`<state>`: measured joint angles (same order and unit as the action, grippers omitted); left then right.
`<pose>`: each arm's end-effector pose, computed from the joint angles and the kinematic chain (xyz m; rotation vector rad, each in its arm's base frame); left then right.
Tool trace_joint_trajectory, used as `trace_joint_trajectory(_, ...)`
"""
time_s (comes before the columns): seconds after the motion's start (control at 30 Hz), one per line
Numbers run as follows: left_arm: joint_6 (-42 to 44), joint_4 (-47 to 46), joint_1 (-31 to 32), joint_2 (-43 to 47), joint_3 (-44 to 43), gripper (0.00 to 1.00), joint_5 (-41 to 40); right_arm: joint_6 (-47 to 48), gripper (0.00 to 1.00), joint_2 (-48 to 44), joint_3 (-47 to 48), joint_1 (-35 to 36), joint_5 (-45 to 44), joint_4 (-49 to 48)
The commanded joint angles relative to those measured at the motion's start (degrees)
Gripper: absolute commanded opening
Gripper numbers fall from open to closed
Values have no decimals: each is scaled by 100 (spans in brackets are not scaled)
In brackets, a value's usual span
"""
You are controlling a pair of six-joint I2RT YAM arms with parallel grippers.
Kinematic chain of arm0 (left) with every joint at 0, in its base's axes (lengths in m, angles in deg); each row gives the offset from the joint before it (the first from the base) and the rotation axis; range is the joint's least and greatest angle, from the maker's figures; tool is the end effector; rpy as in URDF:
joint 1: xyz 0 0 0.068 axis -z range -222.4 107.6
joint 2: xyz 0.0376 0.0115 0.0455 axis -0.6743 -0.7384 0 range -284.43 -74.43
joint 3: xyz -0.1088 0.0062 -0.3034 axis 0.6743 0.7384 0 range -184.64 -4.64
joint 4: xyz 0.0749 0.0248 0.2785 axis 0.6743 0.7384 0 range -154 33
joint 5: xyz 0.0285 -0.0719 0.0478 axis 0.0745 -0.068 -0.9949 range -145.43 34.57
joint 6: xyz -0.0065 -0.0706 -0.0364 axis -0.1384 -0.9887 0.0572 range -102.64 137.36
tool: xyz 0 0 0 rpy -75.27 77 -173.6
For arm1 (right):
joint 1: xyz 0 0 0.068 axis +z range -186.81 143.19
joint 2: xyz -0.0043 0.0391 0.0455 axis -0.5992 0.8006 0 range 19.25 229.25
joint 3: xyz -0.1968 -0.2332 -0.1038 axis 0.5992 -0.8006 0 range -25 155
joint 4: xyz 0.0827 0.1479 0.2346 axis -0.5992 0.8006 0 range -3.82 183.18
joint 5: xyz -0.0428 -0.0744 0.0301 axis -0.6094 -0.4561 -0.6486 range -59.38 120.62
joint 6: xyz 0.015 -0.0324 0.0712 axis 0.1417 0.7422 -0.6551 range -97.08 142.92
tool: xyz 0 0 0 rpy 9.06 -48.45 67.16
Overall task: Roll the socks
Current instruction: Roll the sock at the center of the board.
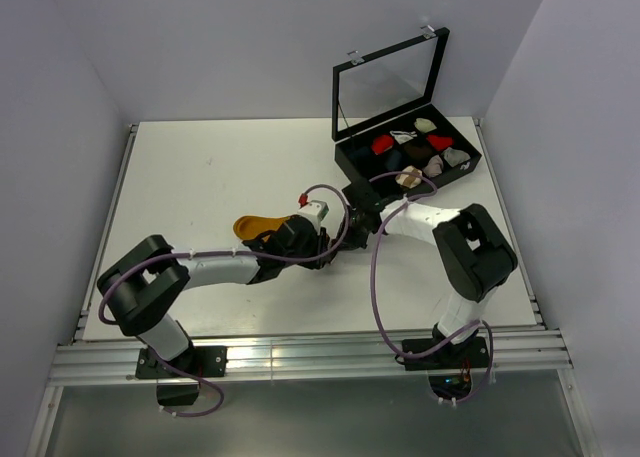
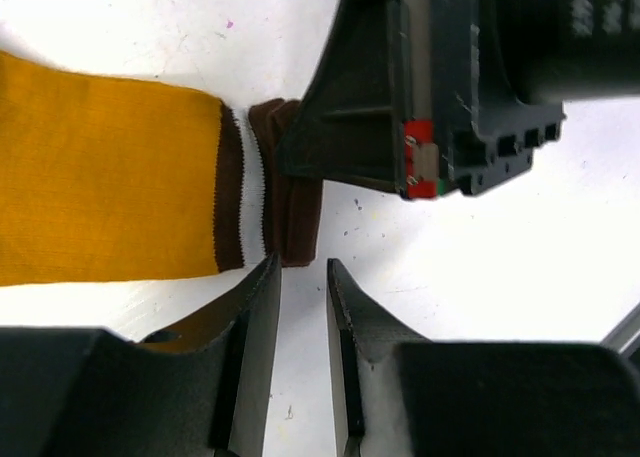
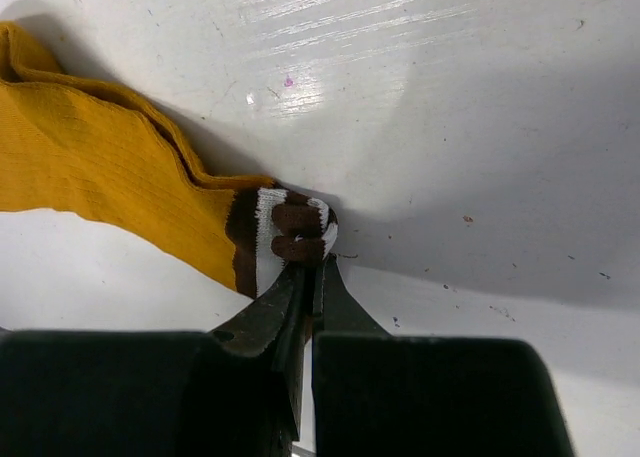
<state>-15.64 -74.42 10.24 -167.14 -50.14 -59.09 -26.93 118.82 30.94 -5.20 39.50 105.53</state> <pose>0.2338 -0.2991 0.1820 0.3588 2.2898 -0.7346 0.3154 0.2066 0.1516 0.3950 2.7934 0.6083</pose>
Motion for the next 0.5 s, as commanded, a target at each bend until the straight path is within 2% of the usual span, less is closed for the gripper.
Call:
trace_joint_trajectory(0.0, 328, -830, 132, 86, 93, 31, -284, 45, 0, 221, 110, 20, -36, 315)
trace_joint_trajectory(0.13, 416, -1147, 246, -168, 129, 31, -363, 71, 0, 273, 154, 20, -36, 402)
trace_joint_trajectory(0.47, 636, -1024, 466, -529, -74, 30, -881, 124, 0, 344, 154, 20, 61, 403)
